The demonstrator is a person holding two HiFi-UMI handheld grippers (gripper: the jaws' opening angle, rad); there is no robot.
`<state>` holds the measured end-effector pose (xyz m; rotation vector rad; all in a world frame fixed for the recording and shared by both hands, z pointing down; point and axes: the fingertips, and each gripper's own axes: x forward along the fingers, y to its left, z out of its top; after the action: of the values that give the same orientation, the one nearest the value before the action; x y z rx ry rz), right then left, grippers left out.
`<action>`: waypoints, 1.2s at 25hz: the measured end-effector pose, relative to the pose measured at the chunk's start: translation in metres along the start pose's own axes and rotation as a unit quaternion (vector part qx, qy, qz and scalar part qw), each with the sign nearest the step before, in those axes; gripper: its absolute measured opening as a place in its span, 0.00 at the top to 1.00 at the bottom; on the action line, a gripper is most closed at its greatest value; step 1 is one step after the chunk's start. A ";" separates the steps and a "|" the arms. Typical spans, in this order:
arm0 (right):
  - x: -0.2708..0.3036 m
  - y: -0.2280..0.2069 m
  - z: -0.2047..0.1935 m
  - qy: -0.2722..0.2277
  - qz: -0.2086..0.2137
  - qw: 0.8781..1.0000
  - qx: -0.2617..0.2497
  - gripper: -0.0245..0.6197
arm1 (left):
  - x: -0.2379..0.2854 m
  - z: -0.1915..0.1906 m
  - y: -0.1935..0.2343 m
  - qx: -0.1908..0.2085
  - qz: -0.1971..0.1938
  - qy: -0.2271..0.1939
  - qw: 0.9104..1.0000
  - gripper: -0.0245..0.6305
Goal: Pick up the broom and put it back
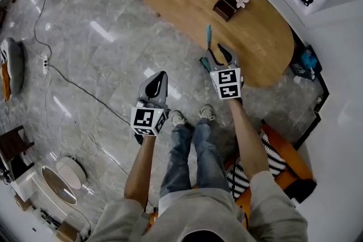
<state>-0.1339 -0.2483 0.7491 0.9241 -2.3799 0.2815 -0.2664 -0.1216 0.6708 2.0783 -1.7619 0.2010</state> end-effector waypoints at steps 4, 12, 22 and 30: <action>-0.036 -0.005 0.000 -0.025 -0.023 0.999 0.014 0.83 | -0.004 0.013 -0.007 0.007 -0.002 -0.007 1.000 0.97; -0.113 -0.006 0.017 -0.070 -0.050 0.996 0.033 0.96 | -0.028 0.032 -0.027 0.028 -0.013 -0.007 0.999 0.97; -0.192 -0.013 0.077 -0.119 -0.064 0.990 0.030 0.96 | -0.061 0.101 -0.044 0.042 -0.012 -0.041 0.998 0.97; -0.250 -0.010 0.117 -0.142 -0.082 0.986 0.031 0.96 | -0.094 0.155 -0.051 0.051 -0.006 -0.053 0.997 0.97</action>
<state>-0.0268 -0.1619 0.5096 1.2540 -2.5419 0.1689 -0.2585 -0.0914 0.4853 2.2085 -1.8349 0.1845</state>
